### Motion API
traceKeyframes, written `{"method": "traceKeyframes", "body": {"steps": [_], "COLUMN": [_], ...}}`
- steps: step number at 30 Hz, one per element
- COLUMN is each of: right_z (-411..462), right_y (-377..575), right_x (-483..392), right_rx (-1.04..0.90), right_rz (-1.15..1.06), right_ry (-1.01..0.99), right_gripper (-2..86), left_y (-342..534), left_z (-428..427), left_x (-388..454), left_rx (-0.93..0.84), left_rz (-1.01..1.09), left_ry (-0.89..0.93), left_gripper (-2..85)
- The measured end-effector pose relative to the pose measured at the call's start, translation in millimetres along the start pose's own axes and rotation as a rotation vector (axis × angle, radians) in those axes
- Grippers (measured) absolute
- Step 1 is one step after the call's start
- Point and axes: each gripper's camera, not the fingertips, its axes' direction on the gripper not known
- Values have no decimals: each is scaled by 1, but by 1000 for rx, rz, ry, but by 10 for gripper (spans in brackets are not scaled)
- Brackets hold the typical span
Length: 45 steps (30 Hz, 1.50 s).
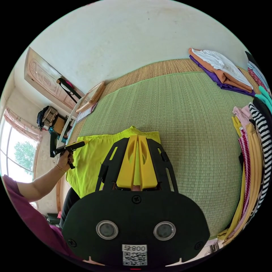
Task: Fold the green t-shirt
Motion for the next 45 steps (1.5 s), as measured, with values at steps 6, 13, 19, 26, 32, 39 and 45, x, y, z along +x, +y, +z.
{"method": "traceKeyframes", "body": {"steps": [6, 13, 19, 26, 32, 39, 45], "right_z": [-12, 1, 18, 9, 4, -51, -80], "right_y": [4, -1, 1, 2, 5, 37, 108], "right_x": [4, 11, 16, 20, 24, -10, -53], "right_rx": [19, -42, -113, -96, -108, -67, -167], "right_rz": [8, 17, 50, 55, 89, -7, -87], "right_ry": [-13, 48, 63, 89, 71, 13, -11], "right_gripper": [1, 2, 3, 1, 2, 2, 1], "left_y": [7, 14, 29, 54, 74, 150, 252], "left_z": [-27, -36, -45, -75, -115, -210, -271], "left_x": [-3, -17, -30, -47, -57, -80, -104], "left_rx": [37, 22, -14, -12, 41, 144, 109], "left_rz": [-6, -41, -60, -61, -84, -143, -286], "left_ry": [14, 8, 4, -5, 20, 46, -13], "left_gripper": [2, 2, 5, 3, 3, 2, 2]}}
